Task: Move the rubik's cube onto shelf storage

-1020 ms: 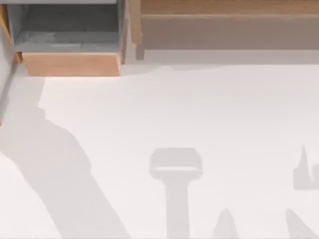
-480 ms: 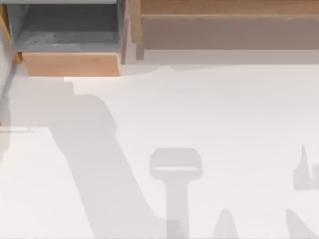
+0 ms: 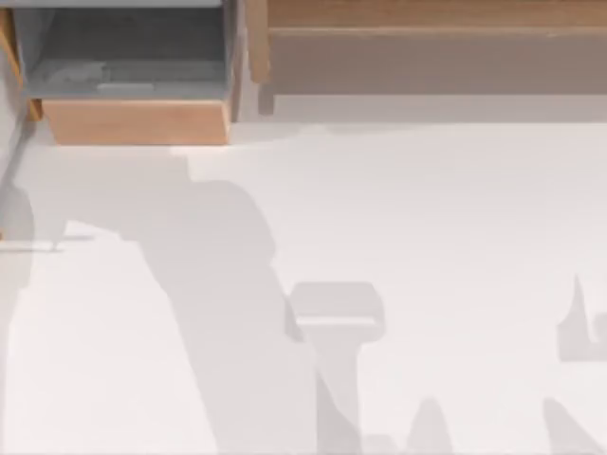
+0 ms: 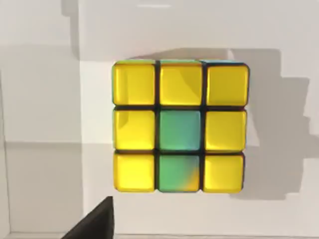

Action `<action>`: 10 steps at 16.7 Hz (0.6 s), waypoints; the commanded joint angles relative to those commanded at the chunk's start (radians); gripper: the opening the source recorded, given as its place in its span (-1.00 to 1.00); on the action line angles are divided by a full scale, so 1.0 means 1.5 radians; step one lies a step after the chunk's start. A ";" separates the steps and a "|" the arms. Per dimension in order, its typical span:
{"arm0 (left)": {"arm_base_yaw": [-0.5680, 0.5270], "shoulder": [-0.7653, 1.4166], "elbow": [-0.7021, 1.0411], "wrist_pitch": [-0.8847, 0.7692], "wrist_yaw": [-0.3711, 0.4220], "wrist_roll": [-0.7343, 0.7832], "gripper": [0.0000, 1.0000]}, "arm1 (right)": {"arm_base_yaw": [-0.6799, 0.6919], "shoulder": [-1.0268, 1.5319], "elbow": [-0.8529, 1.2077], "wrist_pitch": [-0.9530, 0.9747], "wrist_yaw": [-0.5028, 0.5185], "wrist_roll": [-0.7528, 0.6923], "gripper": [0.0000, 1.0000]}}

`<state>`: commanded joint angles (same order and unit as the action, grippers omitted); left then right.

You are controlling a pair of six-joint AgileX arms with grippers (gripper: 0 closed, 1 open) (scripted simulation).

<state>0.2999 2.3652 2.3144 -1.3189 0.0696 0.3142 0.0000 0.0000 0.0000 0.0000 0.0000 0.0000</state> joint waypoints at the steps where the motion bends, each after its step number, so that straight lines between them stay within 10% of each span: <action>1: -0.017 -0.020 -0.016 -0.001 -0.003 -0.017 1.00 | 0.000 0.000 0.000 0.000 0.000 0.000 1.00; 10: 0.008 -0.031 -0.078 0.062 -0.006 -0.006 1.00 | 0.000 0.000 0.000 0.000 0.000 0.000 1.00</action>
<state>0.3124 2.3190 2.1972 -1.2265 0.0601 0.3059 0.0000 0.0000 0.0000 0.0000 0.0000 0.0000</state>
